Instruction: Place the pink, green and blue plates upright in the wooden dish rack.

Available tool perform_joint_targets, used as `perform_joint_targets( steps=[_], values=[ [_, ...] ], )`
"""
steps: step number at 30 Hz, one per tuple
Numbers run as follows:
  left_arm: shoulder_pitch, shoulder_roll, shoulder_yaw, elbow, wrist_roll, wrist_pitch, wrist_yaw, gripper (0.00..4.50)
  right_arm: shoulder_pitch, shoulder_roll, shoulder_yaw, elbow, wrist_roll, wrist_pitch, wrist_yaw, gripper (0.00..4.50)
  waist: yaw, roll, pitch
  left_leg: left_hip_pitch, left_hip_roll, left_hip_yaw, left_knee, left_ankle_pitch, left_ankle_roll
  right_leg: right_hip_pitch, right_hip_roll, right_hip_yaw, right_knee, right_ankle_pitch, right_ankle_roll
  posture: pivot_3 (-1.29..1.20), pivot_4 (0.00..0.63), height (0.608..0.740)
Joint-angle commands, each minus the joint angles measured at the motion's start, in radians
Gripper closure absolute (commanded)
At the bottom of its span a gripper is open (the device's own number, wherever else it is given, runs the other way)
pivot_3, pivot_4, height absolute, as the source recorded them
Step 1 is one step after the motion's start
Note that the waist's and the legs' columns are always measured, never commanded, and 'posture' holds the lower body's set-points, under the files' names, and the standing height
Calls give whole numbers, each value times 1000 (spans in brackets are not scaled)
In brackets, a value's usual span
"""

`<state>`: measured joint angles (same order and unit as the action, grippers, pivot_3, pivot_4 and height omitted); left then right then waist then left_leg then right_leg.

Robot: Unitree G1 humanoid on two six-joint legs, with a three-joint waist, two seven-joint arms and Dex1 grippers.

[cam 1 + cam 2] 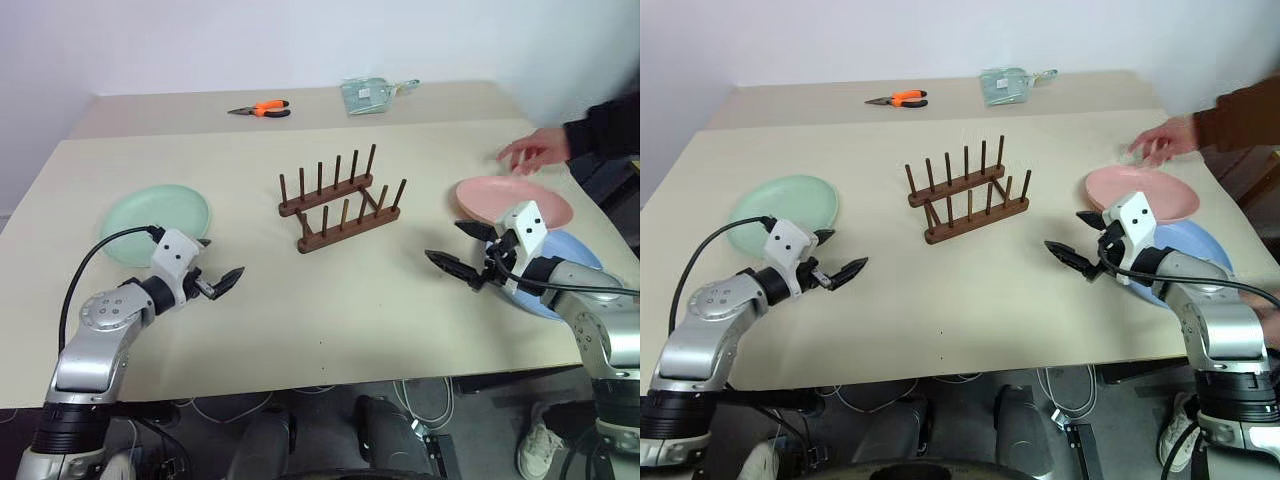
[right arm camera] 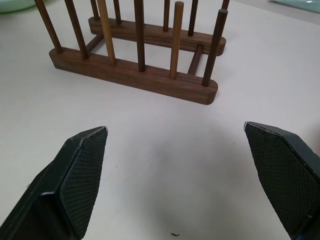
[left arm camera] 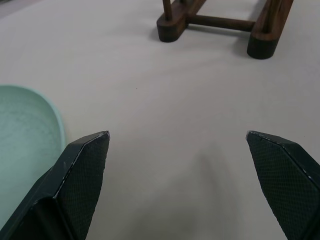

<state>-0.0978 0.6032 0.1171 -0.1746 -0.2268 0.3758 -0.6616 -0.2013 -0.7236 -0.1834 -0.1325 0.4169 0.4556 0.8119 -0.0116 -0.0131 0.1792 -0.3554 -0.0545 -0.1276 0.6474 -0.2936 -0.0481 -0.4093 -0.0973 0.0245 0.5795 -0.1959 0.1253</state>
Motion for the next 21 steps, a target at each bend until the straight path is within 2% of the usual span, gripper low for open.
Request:
perform_joint_targets(
  steps=[1, 5, 9, 11, 15, 21],
  values=[
    [-5, -10, 0, -12, 7, -30, 14, 0, -50, 15, 14, 14, -19, -43, -4, 24, 0, 0, 0, 0, 0, 0, 0, 0, 0, 0, 0, 0, 0, 0, 0, 0, 150, 740],
    [2, -32, -20, -32, 5, -29, 26, 0, -95, 30, 41, 56, -56, -83, -16, 24, -1, 0, 0, 0, 0, 0, 0, 0, 0, 0, 0, 0, 0, 0, -1, 0, 150, 740],
    [-14, -47, -51, -46, -41, -2, -24, 0, -103, 30, 43, 35, -7, -25, 16, 24, 3, 0, 0, 0, 0, 0, 0, 0, 0, 0, 0, 0, 0, 2, -2, 0, 150, 740],
    [-77, -39, -135, 13, 10, -33, -72, 0, -50, 18, 75, -49, 9, 11, 44, 24, 9, 0, 0, 0, 0, 0, 0, 0, 0, 0, 0, 0, 0, 2, -2, 0, 150, 740],
    [-239, -61, -276, 212, 95, -126, -160, 0, 10, 53, 107, -169, 4, 52, -8, 24, 17, 0, 0, 0, 0, -1, 1, 0, 0, 0, 0, -1, 1, 0, 0, 0, 150, 740],
    [-514, -221, -342, 663, 137, -256, -222, 0, 130, 111, 140, -334, -3, 100, -106, 24, 25, -2, -1, -1, -1, -2, 2, 0, 0, 0, 0, -2, 0, 2, 3, 0, 150, 740]
  ],
)
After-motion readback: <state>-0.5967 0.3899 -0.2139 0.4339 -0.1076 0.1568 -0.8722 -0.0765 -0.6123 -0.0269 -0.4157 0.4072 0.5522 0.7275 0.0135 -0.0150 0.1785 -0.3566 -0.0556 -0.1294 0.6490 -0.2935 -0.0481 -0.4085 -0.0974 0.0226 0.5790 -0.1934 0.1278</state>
